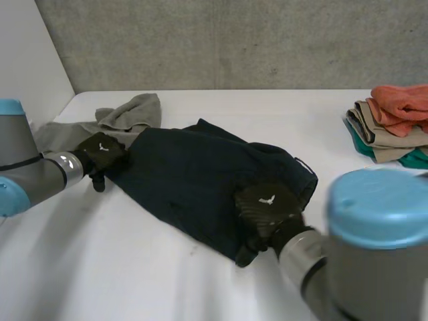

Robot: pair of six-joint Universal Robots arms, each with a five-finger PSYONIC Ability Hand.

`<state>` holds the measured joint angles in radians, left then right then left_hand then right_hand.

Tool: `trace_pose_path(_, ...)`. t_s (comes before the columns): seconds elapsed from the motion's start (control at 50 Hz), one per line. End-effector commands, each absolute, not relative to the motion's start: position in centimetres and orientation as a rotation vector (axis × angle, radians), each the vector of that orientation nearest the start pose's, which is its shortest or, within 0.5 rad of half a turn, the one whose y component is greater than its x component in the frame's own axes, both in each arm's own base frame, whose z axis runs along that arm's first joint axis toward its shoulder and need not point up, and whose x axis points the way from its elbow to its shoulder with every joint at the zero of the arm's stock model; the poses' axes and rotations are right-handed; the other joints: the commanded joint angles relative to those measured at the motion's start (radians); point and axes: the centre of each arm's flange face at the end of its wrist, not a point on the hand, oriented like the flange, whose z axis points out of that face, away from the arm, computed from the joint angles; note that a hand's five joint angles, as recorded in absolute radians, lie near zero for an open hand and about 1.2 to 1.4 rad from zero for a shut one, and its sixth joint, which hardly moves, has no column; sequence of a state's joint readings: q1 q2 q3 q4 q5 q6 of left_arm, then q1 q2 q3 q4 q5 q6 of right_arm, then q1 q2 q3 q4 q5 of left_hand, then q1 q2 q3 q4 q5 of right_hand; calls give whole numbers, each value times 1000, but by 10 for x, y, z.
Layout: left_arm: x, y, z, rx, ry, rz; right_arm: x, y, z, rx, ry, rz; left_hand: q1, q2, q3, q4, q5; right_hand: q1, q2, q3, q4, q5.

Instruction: Fold the laundry.

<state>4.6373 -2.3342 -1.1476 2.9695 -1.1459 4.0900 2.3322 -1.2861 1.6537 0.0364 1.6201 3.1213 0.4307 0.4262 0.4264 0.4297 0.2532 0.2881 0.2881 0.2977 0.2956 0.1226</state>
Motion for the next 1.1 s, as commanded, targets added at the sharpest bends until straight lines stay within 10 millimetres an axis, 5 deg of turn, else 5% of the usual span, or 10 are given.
trace_pose_path(0.02, -201, -393, 131, 1575, 2031, -1582, 334, -150, 149, -873, 2276, -1492, 50, 54, 54, 51, 53, 39, 39, 30, 32, 30)
trace_pose_path(0.18, -211, -397, 127, 1556, 1982, -1633, 350, -150, 121, -885, 2264, -1553, 272, 277, 277, 273, 275, 130, 130, 120, 122, 121)
trace_pose_path(0.24, -216, -397, 125, 1547, 1960, -1652, 355, -147, 112, -926, 2250, -1571, 539, 544, 544, 540, 542, 323, 323, 314, 316, 314)
trace_pose_path(0.28, -221, -397, 126, 1547, 1926, -1667, 356, -150, 110, -933, 2246, -1601, 932, 937, 936, 933, 935, 791, 791, 782, 784, 782)
trace_pose_path(0.3, -222, -397, 127, 1543, 1916, -1672, 356, -152, 111, -927, 2245, -1614, 965, 970, 970, 966, 968, 1055, 1055, 1046, 1048, 1046)
trace_pose_path(0.4, -228, -393, 151, 1484, 1875, -1702, 350, -168, 146, -811, 2190, -1750, 966, 970, 970, 967, 969, 1108, 1108, 1099, 1101, 1099)
trace_pose_path(0.56, -245, -349, 283, 1225, 1776, -2089, 315, -202, 251, -647, 1965, -2021, 966, 970, 970, 967, 969, 1108, 1108, 1099, 1101, 1099)
trace_pose_path(0.8, -227, -222, 492, 711, 1348, -2803, 258, -218, 421, -480, 1538, -2369, 966, 970, 970, 967, 969, 1108, 1108, 1099, 1101, 1099)
trace_pose_path(0.96, -235, -182, 544, 615, 1189, -2975, 244, -218, 463, -429, 1451, -2364, 966, 970, 970, 967, 969, 1108, 1108, 1099, 1101, 1099)
trace_pose_path(1.1, -261, -223, 525, 662, 1319, -2904, 232, -255, 443, -340, 1565, -2290, 966, 970, 970, 967, 969, 1108, 1108, 1099, 1101, 1099)
